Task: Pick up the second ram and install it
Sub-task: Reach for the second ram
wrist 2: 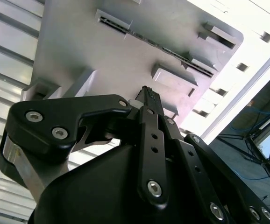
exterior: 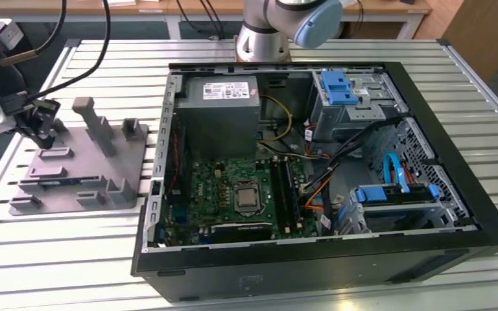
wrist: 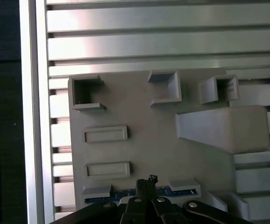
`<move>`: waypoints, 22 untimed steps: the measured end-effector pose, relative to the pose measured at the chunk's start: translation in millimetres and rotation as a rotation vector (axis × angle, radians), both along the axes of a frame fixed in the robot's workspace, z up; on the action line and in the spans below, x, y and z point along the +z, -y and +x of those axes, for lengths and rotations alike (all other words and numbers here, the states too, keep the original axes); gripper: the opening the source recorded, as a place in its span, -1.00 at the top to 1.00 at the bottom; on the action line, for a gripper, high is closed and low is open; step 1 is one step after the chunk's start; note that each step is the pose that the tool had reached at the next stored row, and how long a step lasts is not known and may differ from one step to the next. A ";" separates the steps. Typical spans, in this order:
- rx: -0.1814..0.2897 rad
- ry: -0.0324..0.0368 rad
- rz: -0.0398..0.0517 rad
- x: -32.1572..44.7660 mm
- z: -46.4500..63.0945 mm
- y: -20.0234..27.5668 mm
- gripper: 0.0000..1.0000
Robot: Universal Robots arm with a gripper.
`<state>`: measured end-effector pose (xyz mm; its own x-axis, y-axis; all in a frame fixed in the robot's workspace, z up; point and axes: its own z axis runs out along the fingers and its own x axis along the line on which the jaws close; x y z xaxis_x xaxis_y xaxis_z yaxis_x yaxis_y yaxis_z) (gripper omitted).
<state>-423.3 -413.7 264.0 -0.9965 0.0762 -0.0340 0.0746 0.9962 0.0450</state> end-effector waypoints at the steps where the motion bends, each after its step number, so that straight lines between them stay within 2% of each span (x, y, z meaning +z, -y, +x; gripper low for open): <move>1: 0.000 0.0000 0.0000 -1.8 -0.3 0.0 0.79; 11: 0.000 -0.0001 -0.0007 -20.0 -6.3 0.0 0.79; 15: 0.000 -0.0002 -0.0056 -25.1 -8.2 1.0 0.79; 20: 0.001 -0.0002 -0.0172 -28.0 -10.1 5.5 0.79; 22: 0.000 -0.0009 -0.0176 -30.7 -10.2 10.7 0.79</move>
<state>-433.5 -424.5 233.3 -0.9966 0.0752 -0.0344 0.0743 0.9969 0.0275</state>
